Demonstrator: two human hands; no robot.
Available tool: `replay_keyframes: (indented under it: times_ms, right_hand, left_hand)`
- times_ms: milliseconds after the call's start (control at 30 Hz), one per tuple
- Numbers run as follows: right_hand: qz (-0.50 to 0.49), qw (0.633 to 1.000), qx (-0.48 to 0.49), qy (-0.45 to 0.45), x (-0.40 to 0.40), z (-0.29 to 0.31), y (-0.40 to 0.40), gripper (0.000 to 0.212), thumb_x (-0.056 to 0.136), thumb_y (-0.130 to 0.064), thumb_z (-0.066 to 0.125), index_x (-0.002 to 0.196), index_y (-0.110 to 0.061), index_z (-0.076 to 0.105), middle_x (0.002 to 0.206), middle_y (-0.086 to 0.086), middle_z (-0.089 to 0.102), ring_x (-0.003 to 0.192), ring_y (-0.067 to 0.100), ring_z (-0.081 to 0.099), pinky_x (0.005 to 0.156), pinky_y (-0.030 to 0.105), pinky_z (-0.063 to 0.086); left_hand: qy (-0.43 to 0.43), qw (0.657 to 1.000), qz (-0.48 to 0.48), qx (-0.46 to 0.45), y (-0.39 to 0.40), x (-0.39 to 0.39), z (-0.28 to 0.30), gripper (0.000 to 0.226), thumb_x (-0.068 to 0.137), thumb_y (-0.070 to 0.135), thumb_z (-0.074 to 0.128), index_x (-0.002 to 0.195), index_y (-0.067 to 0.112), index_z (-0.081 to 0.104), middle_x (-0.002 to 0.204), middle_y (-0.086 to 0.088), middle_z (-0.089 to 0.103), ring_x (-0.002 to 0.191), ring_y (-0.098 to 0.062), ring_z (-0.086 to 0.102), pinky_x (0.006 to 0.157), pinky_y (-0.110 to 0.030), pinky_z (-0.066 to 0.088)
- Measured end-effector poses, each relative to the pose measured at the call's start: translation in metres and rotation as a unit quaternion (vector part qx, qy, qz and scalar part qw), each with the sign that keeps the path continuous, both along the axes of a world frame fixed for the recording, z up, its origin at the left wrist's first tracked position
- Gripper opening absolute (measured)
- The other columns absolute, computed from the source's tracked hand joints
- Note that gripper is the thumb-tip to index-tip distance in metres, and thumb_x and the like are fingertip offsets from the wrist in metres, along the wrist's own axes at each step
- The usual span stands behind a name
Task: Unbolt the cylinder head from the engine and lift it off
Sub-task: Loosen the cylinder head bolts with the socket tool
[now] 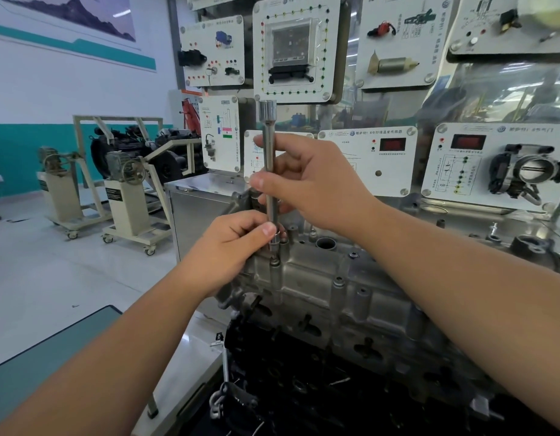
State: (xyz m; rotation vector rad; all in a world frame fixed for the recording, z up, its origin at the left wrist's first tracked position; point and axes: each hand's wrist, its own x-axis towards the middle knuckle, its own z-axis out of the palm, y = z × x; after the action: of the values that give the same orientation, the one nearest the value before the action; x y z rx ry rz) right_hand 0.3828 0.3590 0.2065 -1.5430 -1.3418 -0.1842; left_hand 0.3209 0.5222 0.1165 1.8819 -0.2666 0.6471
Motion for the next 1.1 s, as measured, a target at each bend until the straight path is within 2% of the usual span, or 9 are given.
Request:
replay_keyframes:
  times_ms: [100, 200, 300, 400, 567, 633, 833, 967, 1100]
  right_hand:
    - [-0.01, 1.0, -0.012, -0.008, 0.0005, 0.0021, 0.0, 0.018, 0.092, -0.013, 0.071, 0.109, -0.019, 0.068, 0.083, 0.011, 0.073, 0.075, 0.018, 0.076, 0.067, 0.043, 0.063]
    - [0.023, 0.999, -0.041, 0.013, -0.0032, 0.0048, -0.0024, 0.032, 0.098, -0.006, 0.062, 0.106, -0.037, 0.059, 0.09, 0.001, 0.077, 0.081, 0.01, 0.076, 0.071, 0.037, 0.064]
    - [0.031, 0.998, -0.049, 0.014, -0.0038, 0.0037, -0.0027, 0.032, 0.1, -0.005, 0.058, 0.112, -0.034, 0.054, 0.09, -0.001, 0.078, 0.082, 0.01, 0.076, 0.072, 0.051, 0.063]
    - [0.03, 0.999, -0.031, 0.013, -0.0056, 0.0022, -0.0024, 0.032, 0.097, -0.009, 0.063, 0.112, -0.037, 0.056, 0.086, 0.006, 0.077, 0.08, 0.015, 0.076, 0.069, 0.057, 0.061]
    - [0.003, 1.0, -0.014, -0.024, -0.0008, 0.0047, -0.0023, 0.03, 0.095, -0.009, 0.067, 0.118, -0.029, 0.065, 0.081, 0.021, 0.069, 0.074, 0.018, 0.075, 0.063, 0.042, 0.063]
    - [0.019, 0.999, -0.029, -0.024, -0.002, 0.0046, -0.002, 0.038, 0.098, -0.007, 0.061, 0.115, -0.041, 0.058, 0.087, 0.018, 0.074, 0.079, 0.011, 0.076, 0.07, 0.038, 0.064]
    - [0.037, 0.998, -0.044, -0.013, -0.0034, 0.0032, -0.0022, 0.04, 0.099, -0.01, 0.055, 0.113, -0.047, 0.051, 0.092, 0.0, 0.078, 0.083, 0.013, 0.076, 0.072, 0.046, 0.064]
    - [-0.001, 1.0, -0.003, -0.024, -0.0008, 0.003, -0.002, 0.033, 0.095, -0.016, 0.068, 0.119, -0.036, 0.058, 0.086, 0.006, 0.074, 0.077, 0.018, 0.075, 0.068, 0.035, 0.063]
    - [-0.002, 1.0, -0.018, -0.021, -0.002, 0.0041, -0.0013, 0.029, 0.097, -0.012, 0.063, 0.125, -0.021, 0.062, 0.087, 0.007, 0.076, 0.08, 0.011, 0.076, 0.066, 0.032, 0.063]
  left_hand:
    - [-0.001, 1.0, -0.013, -0.011, -0.0014, -0.0008, 0.0013, 0.036, 0.084, 0.054, 0.064, 0.085, 0.019, 0.072, 0.076, -0.018, 0.059, 0.072, -0.023, 0.05, 0.071, -0.038, 0.041]
    - [0.002, 1.0, -0.022, -0.001, -0.0033, -0.0015, 0.0026, 0.027, 0.084, 0.051, 0.063, 0.088, 0.026, 0.074, 0.083, -0.009, 0.066, 0.077, -0.018, 0.056, 0.074, -0.034, 0.045]
    - [0.021, 0.998, -0.059, -0.001, -0.002, -0.0039, 0.0041, 0.022, 0.096, 0.036, 0.056, 0.098, 0.033, 0.078, 0.102, 0.004, 0.076, 0.097, -0.007, 0.067, 0.085, -0.022, 0.051]
    - [0.021, 0.998, -0.053, 0.019, -0.0018, -0.0064, 0.0067, 0.022, 0.096, 0.039, 0.055, 0.097, 0.036, 0.077, 0.098, 0.011, 0.075, 0.09, 0.0, 0.066, 0.08, -0.014, 0.049]
    - [0.01, 0.999, -0.043, 0.023, 0.0008, -0.0029, 0.004, 0.025, 0.089, 0.051, 0.056, 0.089, 0.035, 0.075, 0.091, -0.018, 0.066, 0.072, -0.006, 0.052, 0.071, -0.023, 0.044]
    - [0.013, 0.999, -0.035, 0.026, 0.0011, -0.0018, 0.0044, 0.025, 0.088, 0.051, 0.058, 0.086, 0.031, 0.072, 0.096, -0.028, 0.063, 0.073, -0.011, 0.049, 0.074, -0.029, 0.042]
    - [0.013, 0.997, -0.025, 0.067, -0.0001, -0.0058, 0.0055, 0.024, 0.103, 0.028, 0.047, 0.106, 0.024, 0.07, 0.094, 0.019, 0.073, 0.084, 0.007, 0.064, 0.075, -0.007, 0.046]
    - [0.007, 0.997, -0.013, 0.078, 0.0013, -0.0043, 0.0053, 0.047, 0.092, 0.054, 0.05, 0.101, 0.013, 0.07, 0.092, -0.025, 0.061, 0.079, -0.021, 0.054, 0.076, -0.033, 0.044]
    - [0.01, 0.997, -0.015, 0.073, -0.0001, -0.0052, 0.0071, 0.042, 0.089, 0.054, 0.053, 0.099, 0.017, 0.07, 0.095, -0.028, 0.058, 0.079, -0.022, 0.051, 0.075, -0.035, 0.042]
